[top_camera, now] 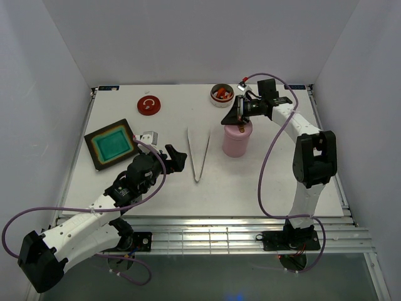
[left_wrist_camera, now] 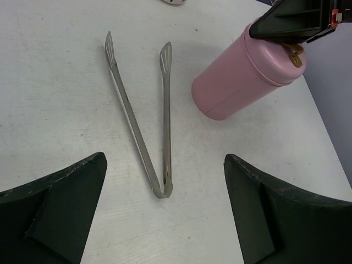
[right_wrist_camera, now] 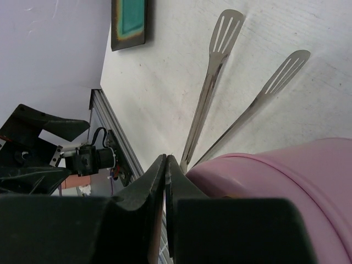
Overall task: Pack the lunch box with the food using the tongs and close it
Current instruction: Close the box lid on the packing box.
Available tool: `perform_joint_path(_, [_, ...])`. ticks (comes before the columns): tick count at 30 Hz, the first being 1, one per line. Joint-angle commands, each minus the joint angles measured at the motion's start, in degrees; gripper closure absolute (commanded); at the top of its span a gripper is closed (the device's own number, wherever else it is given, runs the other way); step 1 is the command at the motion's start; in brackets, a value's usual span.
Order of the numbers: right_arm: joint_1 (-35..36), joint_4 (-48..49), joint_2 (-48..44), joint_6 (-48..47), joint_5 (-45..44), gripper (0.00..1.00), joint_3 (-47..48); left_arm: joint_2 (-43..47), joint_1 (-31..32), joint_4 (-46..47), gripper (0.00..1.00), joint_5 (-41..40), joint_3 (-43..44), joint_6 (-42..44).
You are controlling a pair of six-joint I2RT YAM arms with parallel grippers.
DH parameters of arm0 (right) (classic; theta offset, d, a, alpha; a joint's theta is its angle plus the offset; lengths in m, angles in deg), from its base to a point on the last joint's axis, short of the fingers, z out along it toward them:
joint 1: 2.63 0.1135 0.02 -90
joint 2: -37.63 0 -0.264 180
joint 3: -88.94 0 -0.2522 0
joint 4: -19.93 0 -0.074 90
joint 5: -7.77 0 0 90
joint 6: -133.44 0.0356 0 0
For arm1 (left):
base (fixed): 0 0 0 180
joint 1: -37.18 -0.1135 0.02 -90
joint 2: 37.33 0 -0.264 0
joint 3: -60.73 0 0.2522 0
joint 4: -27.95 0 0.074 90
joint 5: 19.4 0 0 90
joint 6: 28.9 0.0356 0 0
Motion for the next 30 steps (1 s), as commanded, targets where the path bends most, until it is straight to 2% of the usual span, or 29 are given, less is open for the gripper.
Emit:
perform_joint_path(1, [0.6, -6.1, 4.0, -2.7, -7.3, 0.92, -0.5, 1.6, 0.1, -1.3, 0.02, -1.0, -0.3, 0.1])
perform_joint_path(8, [0.6, -7.6, 1.3, -3.2, -7.4, 0.92, 1.6, 1.9, 0.1, -1.2, 0.02, -1.2, -0.4, 0.0])
perform_joint_path(16, [0.2, -7.7, -2.7, -0.2, -1.9, 0.92, 12.3, 1.6, 0.0, -1.0, 0.02, -1.4, -0.5, 0.0])
perform_joint_path(18, [0.2, -7.2, -3.5, 0.4, -0.3, 0.92, 12.1, 1.6, 0.1, -1.0, 0.02, -1.5, -0.5, 0.0])
perform_joint_path(22, [0.2, -2.3, -6.6, 0.7, 1.2, 0.92, 4.1, 1.7, 0.1, -1.0, 0.02, -1.5, -0.6, 0.0])
perform_joint_path(26, [-0.3, 7.4, -8.1, 2.9, 2.8, 0.92, -10.2, 1.6, 0.1, -0.8, 0.02, -1.4, -0.6, 0.0])
perform_joint_path(30, [-0.6, 8.2, -4.4, 1.6, 3.3, 0.92, -13.8, 1.4, 0.1, -1.0, 0.02, -1.7, -0.5, 0.1])
